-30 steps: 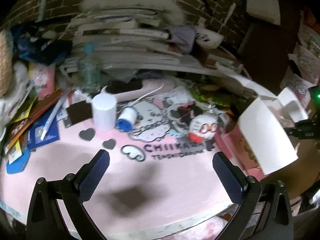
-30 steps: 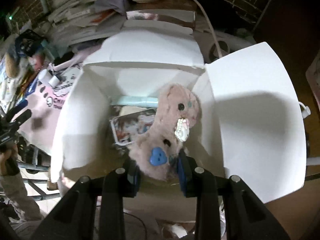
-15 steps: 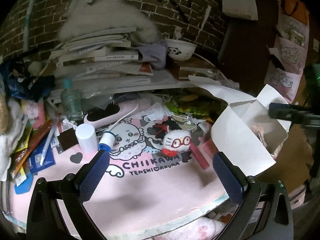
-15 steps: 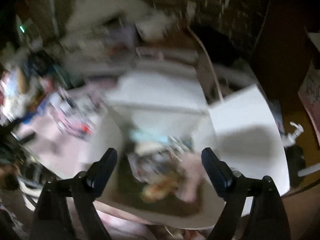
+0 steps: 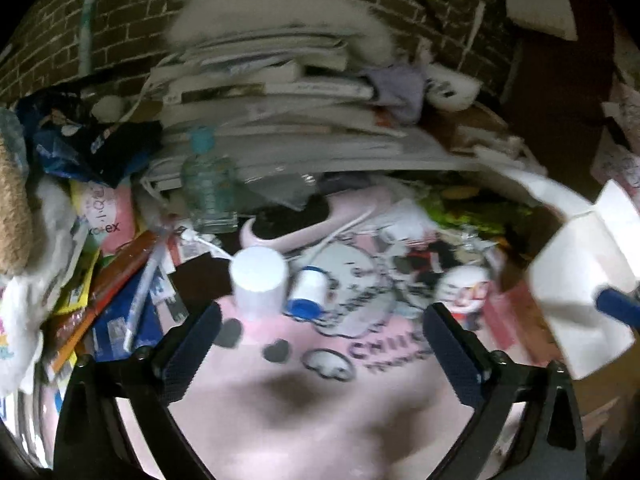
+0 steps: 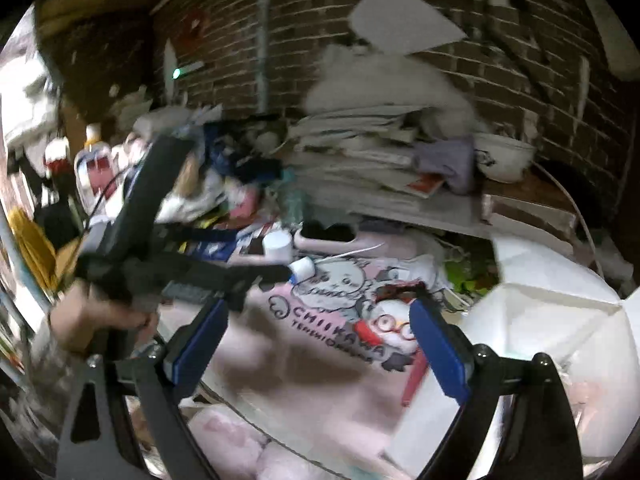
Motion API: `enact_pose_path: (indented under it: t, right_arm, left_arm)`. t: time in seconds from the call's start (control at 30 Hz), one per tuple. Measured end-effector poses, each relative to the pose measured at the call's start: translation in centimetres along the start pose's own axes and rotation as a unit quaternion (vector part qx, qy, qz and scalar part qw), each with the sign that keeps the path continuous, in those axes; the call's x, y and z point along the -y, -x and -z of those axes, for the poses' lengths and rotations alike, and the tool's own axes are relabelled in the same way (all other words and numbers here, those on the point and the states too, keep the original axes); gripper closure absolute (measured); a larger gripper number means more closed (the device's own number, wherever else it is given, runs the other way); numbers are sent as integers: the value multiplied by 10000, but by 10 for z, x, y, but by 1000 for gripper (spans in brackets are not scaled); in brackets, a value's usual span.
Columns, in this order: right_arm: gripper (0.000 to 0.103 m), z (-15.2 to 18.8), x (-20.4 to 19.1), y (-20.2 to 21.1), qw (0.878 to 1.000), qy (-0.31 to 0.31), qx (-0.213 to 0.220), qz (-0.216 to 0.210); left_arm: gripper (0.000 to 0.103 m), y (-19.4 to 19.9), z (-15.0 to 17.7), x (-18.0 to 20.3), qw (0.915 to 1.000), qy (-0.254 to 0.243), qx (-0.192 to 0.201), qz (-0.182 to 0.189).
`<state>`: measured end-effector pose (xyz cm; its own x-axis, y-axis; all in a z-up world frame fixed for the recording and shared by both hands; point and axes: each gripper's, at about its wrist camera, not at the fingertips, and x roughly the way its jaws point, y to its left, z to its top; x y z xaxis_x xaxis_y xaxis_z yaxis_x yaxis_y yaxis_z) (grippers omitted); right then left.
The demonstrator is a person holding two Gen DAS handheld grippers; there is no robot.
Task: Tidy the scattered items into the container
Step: 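Grasp the white cylindrical cup with the left gripper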
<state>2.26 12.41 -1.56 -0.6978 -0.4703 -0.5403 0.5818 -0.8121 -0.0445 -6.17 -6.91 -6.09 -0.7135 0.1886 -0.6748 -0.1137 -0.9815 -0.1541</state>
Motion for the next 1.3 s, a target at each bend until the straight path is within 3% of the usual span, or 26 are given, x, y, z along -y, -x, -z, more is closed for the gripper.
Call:
enact_pose_path:
  t: [0.1,0.2,0.43,0.7,0.73,0.77,1.3]
  right_arm:
    - [12,12,-20,-11,9997,242,-58,5]
    - [12,27,-30,-20,9992,178,-261,-226]
    - [12,53,-47,-33,9965,203,-628,-510]
    - [12,52,-47,-35,9958,129,-684,-598]
    - [12,52,-46,-36,9958,109,-693,-590]
    - [12,52,-46,-36,9958,99,-700,-581]
    - [12,52,-33,-58,9984,-143,-553,-13]
  left_arm:
    - [44,-26,-2,-7,9998,-41,-194,4]
    - [52,-44,-1,-14,9997,80,-234,70]
    - [52,-39,-7,-24,9994,341,101,-16]
    - [53,-45,-17,-16,9997,35,-50,-246]
    - [56,-46,-17,-15,9996,0,-66,-269]
    - [67,-47,-17,-13,9995,-35,-91,-301]
    - [68,-47,-11,-5,9991,-234,-108,-323]
